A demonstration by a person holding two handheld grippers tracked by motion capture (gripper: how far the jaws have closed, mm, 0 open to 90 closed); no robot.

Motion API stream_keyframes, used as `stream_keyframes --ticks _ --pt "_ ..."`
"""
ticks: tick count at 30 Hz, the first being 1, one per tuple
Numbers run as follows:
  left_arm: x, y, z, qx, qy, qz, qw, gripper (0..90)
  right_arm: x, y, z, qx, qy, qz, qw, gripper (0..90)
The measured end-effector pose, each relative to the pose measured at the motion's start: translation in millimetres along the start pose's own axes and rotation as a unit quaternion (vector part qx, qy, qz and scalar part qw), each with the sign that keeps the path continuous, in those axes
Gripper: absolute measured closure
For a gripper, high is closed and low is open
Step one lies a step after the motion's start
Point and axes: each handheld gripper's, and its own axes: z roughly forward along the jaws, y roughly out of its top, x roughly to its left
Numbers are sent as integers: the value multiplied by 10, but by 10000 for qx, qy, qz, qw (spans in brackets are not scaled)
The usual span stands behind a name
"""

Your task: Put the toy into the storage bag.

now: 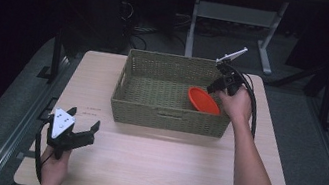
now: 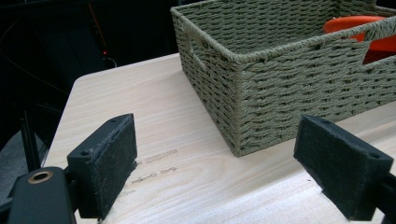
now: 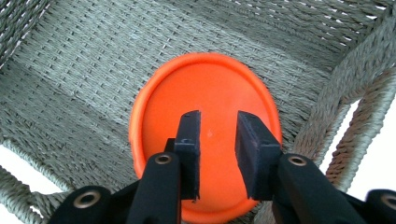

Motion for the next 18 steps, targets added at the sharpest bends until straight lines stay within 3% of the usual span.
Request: stream_keyframes --ticks 9,18 --pt "-1 4 5 3 28 -17 10000 128 36 -50 38 8 244 -46 9997 662" --pt "-4 4 13 31 29 -16 10000 128 15 -81 13 11 313 -79 9995 618"
